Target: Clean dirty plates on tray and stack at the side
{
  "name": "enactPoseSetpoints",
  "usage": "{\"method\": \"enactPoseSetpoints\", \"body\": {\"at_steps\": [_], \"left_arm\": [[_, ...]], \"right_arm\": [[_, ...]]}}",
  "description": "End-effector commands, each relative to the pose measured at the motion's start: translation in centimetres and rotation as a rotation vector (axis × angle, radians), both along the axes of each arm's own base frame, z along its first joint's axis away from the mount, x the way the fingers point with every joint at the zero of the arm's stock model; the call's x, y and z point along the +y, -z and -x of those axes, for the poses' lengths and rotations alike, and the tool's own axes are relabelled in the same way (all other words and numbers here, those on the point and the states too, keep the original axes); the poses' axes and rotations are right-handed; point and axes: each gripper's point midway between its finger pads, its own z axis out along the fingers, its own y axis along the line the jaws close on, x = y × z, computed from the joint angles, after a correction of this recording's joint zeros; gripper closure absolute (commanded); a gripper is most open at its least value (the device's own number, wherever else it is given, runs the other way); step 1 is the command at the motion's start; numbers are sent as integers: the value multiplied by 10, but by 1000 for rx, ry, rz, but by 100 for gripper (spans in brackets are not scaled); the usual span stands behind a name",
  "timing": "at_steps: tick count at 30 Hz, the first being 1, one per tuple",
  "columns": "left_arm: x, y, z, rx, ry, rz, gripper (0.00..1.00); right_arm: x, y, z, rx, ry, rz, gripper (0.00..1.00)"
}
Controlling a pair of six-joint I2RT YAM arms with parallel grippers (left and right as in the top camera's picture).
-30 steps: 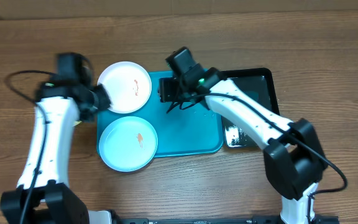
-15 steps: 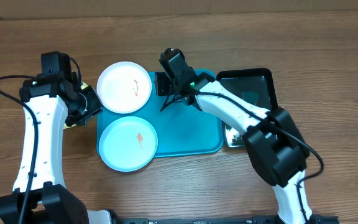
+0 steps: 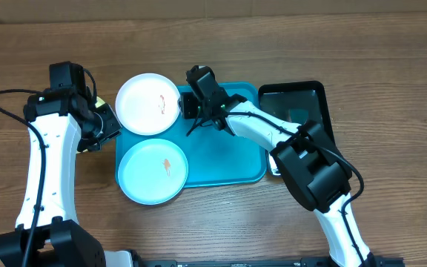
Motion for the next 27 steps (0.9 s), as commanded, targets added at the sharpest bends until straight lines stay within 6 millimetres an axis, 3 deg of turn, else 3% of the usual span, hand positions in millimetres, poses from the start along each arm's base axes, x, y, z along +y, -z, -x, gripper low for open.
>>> {"method": "enactPoseSetpoints", "body": {"at_steps": [1, 5, 12, 16, 23, 27], "left_arm": [[2, 1, 2, 9, 20, -20, 64], [2, 1, 2, 9, 20, -20, 63], [2, 1, 2, 9, 20, -20, 63], [2, 1, 3, 12, 21, -19, 63], [2, 1, 3, 13, 20, -19, 63], [2, 1, 3, 12, 21, -19, 63]], "right_arm": [[10, 3, 2, 14, -23, -34, 57], [21, -4, 6, 23, -63, -88, 65], [16, 3, 11, 58, -51, -64, 78], [17, 1, 9, 49, -50, -73, 95], [2, -1, -5, 24, 6, -46, 96], [-20, -19, -17, 23, 48, -45, 96]]}}
